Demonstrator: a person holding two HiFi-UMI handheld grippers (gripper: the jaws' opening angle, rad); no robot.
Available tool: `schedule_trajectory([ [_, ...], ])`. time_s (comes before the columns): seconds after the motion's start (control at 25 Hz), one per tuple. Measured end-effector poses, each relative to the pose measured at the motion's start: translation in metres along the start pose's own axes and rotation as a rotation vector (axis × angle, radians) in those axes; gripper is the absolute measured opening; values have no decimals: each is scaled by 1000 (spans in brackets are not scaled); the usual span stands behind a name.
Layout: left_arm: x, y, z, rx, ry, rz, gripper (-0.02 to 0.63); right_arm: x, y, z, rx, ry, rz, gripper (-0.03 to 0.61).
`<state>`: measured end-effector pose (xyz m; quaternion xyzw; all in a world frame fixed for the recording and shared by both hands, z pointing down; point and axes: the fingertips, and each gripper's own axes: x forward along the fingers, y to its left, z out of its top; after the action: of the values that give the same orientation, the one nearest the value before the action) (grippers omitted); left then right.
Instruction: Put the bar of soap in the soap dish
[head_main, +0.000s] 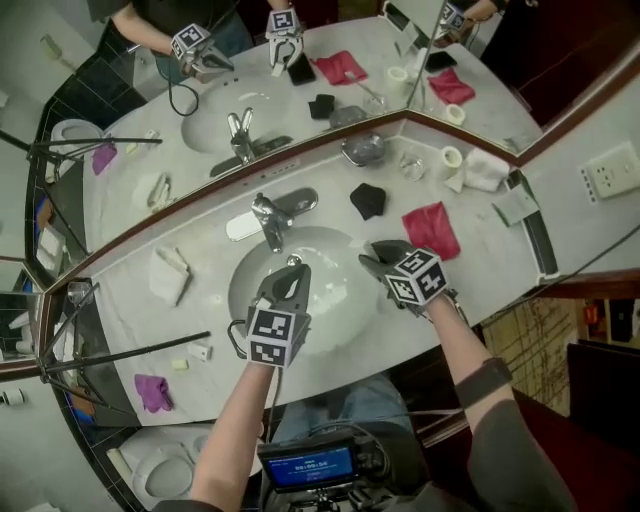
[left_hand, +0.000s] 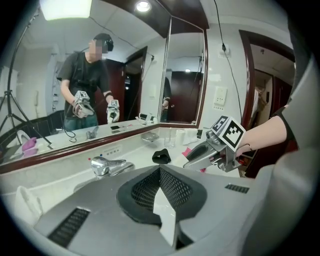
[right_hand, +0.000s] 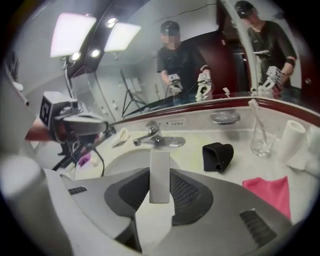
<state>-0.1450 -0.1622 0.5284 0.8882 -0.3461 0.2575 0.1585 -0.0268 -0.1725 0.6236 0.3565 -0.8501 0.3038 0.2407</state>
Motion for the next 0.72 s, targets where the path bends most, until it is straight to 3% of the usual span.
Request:
schedule_trajectory([
  [0.28,42,6,37,67,-15,-11,0,6,-54,73,476,-359,-63,140],
  [0.72,92,11,76,156,-21,-28,0,28,-124,110,869,-671,-137,140],
])
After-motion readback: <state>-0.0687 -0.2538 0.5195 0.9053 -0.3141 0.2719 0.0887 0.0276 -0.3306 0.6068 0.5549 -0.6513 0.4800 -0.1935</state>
